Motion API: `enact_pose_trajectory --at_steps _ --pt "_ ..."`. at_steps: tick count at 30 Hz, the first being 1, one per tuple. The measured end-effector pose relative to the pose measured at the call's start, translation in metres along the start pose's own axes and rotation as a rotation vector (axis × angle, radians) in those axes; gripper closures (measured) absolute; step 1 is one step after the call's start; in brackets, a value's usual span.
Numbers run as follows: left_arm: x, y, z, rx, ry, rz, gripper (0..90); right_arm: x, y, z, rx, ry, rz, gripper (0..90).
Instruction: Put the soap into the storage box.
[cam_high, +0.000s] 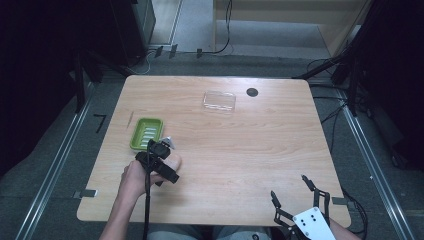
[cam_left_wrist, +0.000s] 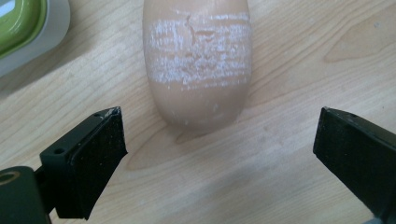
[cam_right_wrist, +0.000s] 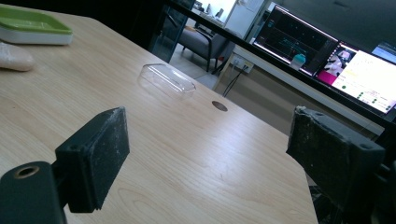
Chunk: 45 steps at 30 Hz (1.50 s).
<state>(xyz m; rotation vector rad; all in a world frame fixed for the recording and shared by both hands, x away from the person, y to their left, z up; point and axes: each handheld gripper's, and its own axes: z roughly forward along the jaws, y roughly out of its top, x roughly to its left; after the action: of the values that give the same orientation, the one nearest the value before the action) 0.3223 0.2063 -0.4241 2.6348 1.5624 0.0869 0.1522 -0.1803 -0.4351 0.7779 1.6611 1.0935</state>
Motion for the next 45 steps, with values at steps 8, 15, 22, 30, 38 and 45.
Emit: enact_pose_trajectory --at_steps 8,15,22,30,38,45 --pt "0.002 0.012 0.008 0.008 -0.004 -0.006 2.8 0.000 0.000 0.000 0.002 0.001 0.001 13.1" --pt "0.003 0.022 0.016 0.022 0.003 -0.015 2.5 0.000 0.000 0.000 0.001 -0.001 0.001 13.1" --pt "0.007 0.031 0.023 0.033 0.003 -0.038 9.9 0.000 0.000 0.000 0.002 -0.003 0.003 13.1" --pt "0.005 0.034 0.026 0.039 0.018 -0.034 23.6 -0.001 0.000 0.000 0.005 -0.002 0.008 13.2" --pt "0.006 0.033 0.027 0.039 0.027 -0.039 32.5 0.000 0.000 0.000 0.004 -0.002 0.009 13.2" --pt "0.005 0.033 0.029 0.043 0.038 -0.032 32.9 0.000 0.000 0.000 0.001 -0.003 0.002 13.1"
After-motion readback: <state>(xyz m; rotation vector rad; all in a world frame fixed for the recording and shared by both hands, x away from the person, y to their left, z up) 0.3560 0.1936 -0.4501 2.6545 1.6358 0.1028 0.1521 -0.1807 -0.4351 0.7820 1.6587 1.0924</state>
